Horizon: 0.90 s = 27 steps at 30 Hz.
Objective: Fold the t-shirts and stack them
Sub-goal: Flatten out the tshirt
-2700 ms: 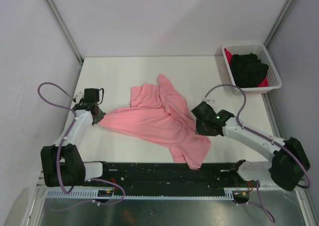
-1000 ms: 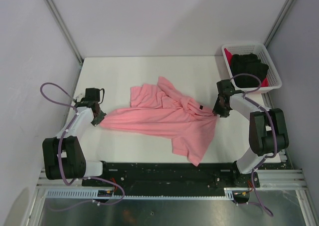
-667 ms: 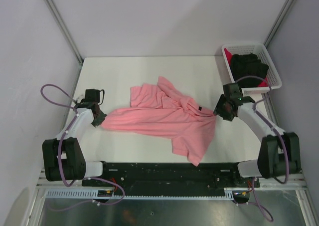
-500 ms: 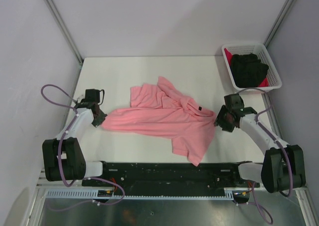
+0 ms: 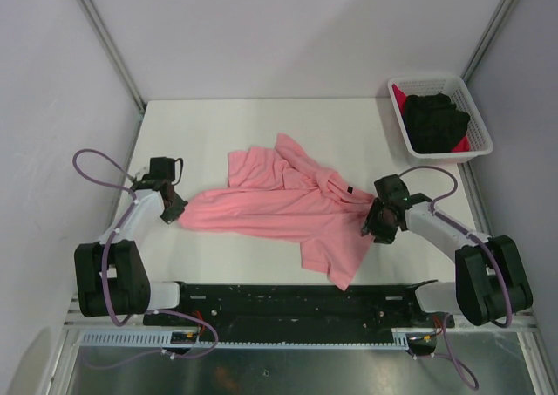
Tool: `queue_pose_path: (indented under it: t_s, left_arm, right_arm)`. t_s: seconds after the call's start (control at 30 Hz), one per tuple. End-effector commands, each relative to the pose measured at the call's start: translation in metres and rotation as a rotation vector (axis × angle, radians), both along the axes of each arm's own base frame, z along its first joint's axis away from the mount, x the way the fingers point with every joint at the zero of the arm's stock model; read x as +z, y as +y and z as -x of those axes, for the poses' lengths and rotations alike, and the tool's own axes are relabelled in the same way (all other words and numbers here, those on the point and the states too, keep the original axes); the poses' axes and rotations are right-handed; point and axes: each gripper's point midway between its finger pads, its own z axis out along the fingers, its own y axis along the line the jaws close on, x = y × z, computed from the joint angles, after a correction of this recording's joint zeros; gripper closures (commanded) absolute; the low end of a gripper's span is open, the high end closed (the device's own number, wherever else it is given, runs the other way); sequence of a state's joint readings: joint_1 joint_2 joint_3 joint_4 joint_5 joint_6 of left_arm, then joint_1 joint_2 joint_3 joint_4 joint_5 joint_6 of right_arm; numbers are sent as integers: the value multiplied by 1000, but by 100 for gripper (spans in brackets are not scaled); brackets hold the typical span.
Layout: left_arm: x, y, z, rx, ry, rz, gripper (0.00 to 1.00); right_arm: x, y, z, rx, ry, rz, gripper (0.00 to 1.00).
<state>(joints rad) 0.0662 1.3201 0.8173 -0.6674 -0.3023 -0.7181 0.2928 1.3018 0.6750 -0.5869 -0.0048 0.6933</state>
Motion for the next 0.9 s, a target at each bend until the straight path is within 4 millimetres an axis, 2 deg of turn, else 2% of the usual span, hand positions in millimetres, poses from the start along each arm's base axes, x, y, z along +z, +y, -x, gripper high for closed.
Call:
queue_pose_path:
  t_s: [0.0,0.13,0.27,0.33,0.43,0.5,0.6,0.63,0.67,0.7,0.77,0.87]
  left_arm:
    - [9,4,-4,28,-49,-4,100]
    - [9,4,-4,28,-51,-5,100]
    - [8,4,-4,29,-46,-4,100]
    - [8,4,-5,29,-46,-5,100]
    - [8,4,-4,25,-44,-7,100]
    - [8,4,-4,21,-43,-6,100]
    - [6,0,-2,3,-38,11,97]
    - [5,-2,-2,-4,-36,20,92]
    - [3,-4,0,-11,-35,31,82]
    - [2,-7,1,-19,-36,44,71]
    - [-1,-12,4,-34,-40,67,57]
    - [-4,-19,11,-52,-46,97,48]
  right_arm:
    - [-6,-7,-2,-42,-5,52,53]
    - [-11,-14,-4,-56,-11,93,53]
    - [-16,-13,-11,-64,-16,92,56]
    - [-18,-9,-14,-60,-20,76,63]
    - [-17,-9,-16,-55,-19,69,85]
    - [-12,-19,-17,-69,-18,75,96]
    - [3,-48,-20,-123,-43,77,99]
    - [9,-57,-21,-140,-55,75,100]
    - [14,-64,-21,-155,-63,69,100]
    - [18,-68,-21,-167,-71,59,100]
    - [20,-69,-21,-175,-71,48,100]
    - [16,-63,-19,-165,-45,29,100]
